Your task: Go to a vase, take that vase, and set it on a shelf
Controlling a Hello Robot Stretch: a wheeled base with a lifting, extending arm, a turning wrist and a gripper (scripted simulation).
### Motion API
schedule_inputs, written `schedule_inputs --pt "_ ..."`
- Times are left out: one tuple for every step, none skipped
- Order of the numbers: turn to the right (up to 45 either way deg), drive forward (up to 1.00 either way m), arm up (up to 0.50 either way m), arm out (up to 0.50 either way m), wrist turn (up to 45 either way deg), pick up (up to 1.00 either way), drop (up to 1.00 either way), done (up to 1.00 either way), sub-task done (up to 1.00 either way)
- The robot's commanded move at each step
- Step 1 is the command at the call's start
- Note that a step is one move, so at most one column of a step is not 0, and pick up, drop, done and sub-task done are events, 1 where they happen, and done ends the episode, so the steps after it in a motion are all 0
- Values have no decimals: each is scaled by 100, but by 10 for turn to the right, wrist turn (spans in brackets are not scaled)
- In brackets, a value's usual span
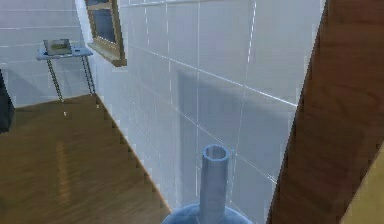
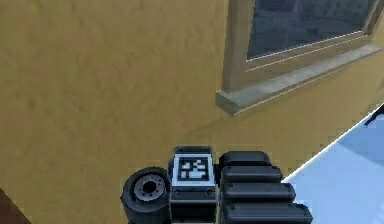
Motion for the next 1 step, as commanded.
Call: schedule_inputs --pt "-420 0 0 0 0 0 0 0 0"
